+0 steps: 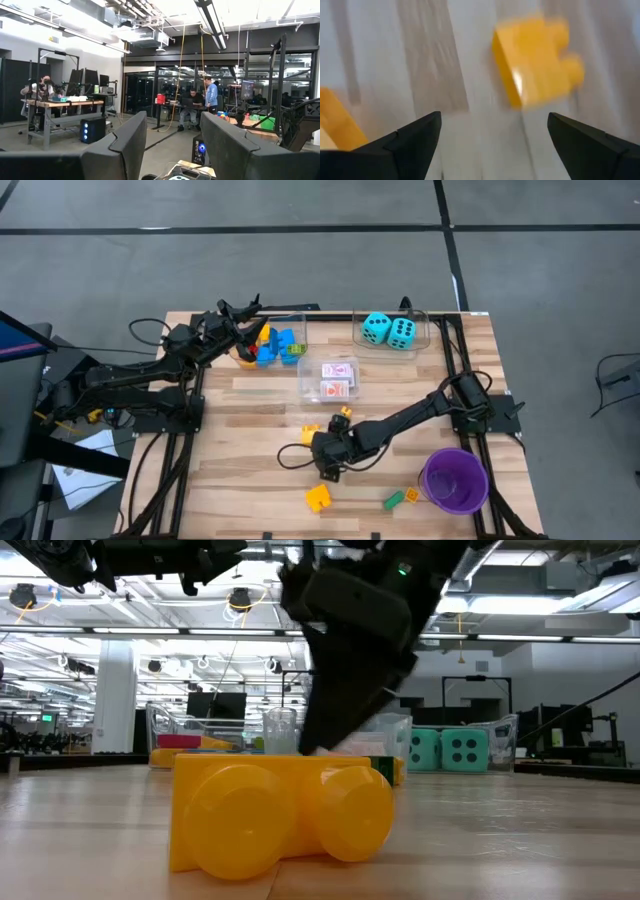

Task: Pick & Place Toys
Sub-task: Put the yellow game piece into the top left transparent bin

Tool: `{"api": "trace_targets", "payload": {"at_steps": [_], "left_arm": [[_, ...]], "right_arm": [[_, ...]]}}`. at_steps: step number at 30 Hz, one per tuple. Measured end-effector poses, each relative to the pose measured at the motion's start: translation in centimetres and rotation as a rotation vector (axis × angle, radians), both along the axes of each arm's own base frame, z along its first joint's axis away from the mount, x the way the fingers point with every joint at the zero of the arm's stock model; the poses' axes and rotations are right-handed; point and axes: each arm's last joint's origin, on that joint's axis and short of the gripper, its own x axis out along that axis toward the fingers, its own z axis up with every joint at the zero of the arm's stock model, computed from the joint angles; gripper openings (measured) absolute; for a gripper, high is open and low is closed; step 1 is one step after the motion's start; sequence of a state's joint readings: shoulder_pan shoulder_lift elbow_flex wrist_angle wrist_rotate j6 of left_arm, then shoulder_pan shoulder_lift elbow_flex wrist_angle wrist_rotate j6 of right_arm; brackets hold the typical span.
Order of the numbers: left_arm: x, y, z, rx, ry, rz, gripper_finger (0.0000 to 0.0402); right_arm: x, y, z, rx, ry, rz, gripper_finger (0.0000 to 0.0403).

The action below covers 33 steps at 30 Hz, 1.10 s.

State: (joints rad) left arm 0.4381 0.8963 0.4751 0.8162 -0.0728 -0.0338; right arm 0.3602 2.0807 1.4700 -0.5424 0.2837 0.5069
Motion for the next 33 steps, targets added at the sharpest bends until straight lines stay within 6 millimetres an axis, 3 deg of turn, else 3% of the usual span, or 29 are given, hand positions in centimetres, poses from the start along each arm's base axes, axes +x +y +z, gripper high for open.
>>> {"api": "trace_targets", "payload": {"at_steps": [8, 20, 33], "left_arm": [[0.1, 0.0, -0.2, -0.010, 0.021, 0.000, 0.0182], [0.4, -0.7, -0.3, -0.013, 0.028, -0.043, 0.0182], [0.5, -0.8, -0.3, -0.013, 0.029, -0.047, 0.0182]], "right_arm": [[1.7, 0.3, 0.3, -0.180, -0.249, 0.229, 0.0356], [1.1, -3.1, -3.0, -0.240, -0.278, 0.217, 0.0356], [0.5, -3.6, -4.1, -0.107, -0.241, 0.218, 0.0356]]}}
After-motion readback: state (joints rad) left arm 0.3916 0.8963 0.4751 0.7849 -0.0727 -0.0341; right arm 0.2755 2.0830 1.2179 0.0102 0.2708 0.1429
